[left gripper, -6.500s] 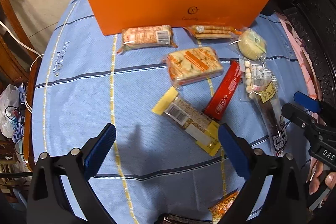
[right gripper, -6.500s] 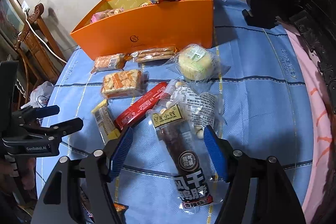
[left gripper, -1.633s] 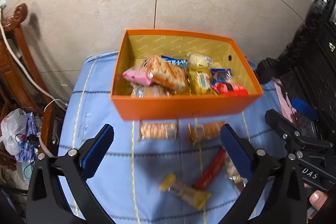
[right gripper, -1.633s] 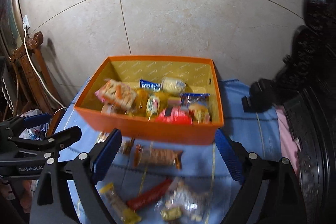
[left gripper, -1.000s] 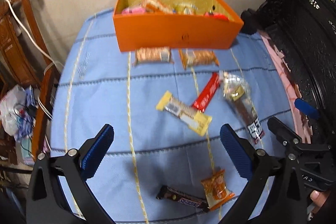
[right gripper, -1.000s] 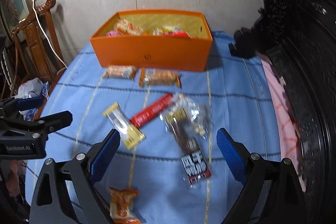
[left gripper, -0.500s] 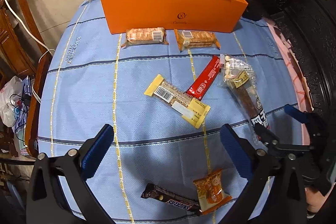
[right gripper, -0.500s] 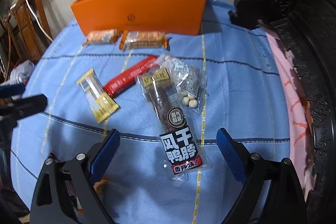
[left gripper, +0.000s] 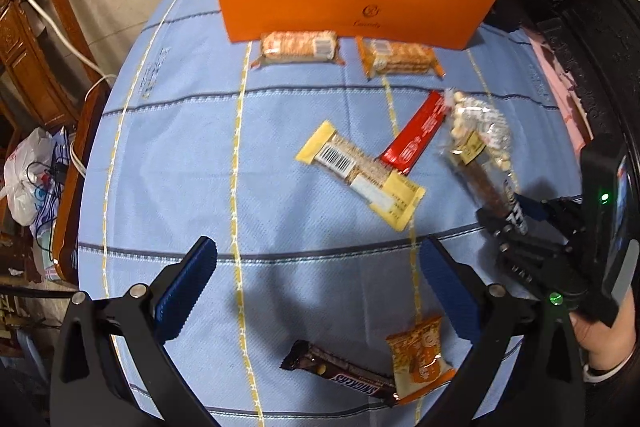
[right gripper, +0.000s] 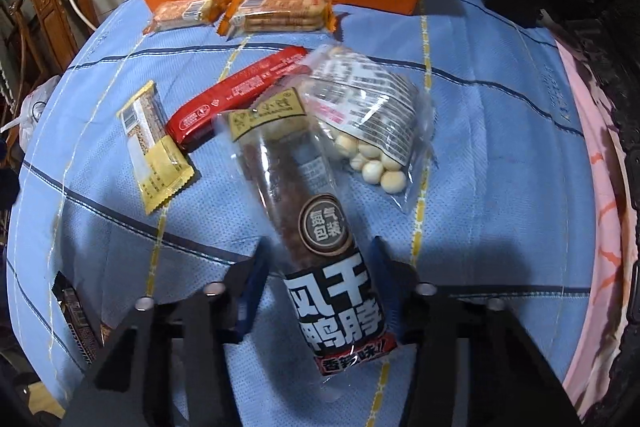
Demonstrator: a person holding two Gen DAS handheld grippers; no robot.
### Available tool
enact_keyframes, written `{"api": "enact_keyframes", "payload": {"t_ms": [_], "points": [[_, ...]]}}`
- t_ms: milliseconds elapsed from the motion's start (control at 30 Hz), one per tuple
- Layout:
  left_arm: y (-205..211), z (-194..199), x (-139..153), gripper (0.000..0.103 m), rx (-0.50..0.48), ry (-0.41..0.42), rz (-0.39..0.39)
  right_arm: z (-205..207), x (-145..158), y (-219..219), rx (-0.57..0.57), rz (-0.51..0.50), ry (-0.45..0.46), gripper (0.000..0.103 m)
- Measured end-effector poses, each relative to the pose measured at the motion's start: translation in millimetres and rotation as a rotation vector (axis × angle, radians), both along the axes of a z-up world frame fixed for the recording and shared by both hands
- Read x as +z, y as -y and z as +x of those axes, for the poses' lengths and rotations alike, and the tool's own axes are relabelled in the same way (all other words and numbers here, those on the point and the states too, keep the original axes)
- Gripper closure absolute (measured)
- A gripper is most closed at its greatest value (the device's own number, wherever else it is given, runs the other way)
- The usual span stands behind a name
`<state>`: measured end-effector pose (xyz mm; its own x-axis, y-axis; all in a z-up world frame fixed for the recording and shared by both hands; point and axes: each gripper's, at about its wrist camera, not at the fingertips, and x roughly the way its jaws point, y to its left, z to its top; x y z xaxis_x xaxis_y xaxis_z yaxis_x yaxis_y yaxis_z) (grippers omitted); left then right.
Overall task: Organize snacks
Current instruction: 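Grasp the dried duck sausage pack with the right tool while the left grasps the yellow wafer bar, then carry both packs over the orange box and open both tools inside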
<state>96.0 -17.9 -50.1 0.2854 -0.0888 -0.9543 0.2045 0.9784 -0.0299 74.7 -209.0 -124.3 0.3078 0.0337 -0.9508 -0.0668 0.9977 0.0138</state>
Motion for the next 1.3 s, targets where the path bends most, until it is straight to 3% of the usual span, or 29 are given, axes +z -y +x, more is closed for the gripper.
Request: {"api": "enact_keyframes", "payload": {"t_ms": [67, 167, 433, 733, 800, 833, 867, 1033, 1100, 1133, 1300], "points": [[-1.6, 2.1, -4.3, 0.004, 0.003, -0.008, 0.004, -0.1, 5.2, 2.1, -0.007, 0.032, 0.004, 0.070], [-0.7, 6.3, -8.4, 0.004, 0.002, -0.019, -0.005, -3.0, 19.0, 9.7, -0.024, 0.084, 0.034, 0.072], [27.8, 38.4, -31.7, 0.004, 0.045, -0.086, -0.044, -17.7, 50.2, 24.9, -0.044, 0.162, 0.089, 0.072], [61.3, 61.8, -61.1, 0.004, 0.074, -0.140, 0.007, -23.8, 54.4, 34.4, -0.049, 0.190, 0.106, 0.072], [61.6, 64.4, -68.7, 0.011, 0.091, -0.158, 0.005, -23.3, 55.7, 34.4, -0.045, 0.190, 0.112, 0.072], [61.7, 64.3, -73.8, 0.029, 0.091, -0.173, 0.010, -22.5, 57.1, 35.1, -0.042, 0.193, 0.115, 0.072], [61.2, 64.2, -79.3, 0.037, 0.087, -0.200, -0.004, -21.8, 57.7, 35.1, -0.039, 0.195, 0.117, 0.072], [59.6, 63.1, -83.3, 0.039, 0.090, -0.205, -0.032, -17.6, 63.7, 32.0, -0.016, 0.200, 0.133, 0.072], [55.3, 63.2, -81.9, 0.052, 0.100, -0.194, -0.047, -16.3, 65.4, 30.1, -0.006, 0.201, 0.136, 0.072], [52.1, 63.2, -79.0, 0.064, 0.102, -0.193, -0.064, -15.9, 66.2, 28.6, 0.001, 0.202, 0.137, 0.072], [35.7, 68.0, -70.5, 0.082, 0.117, -0.187, -0.109, -16.1, 69.7, 24.9, 0.011, 0.207, 0.147, 0.071]]}}
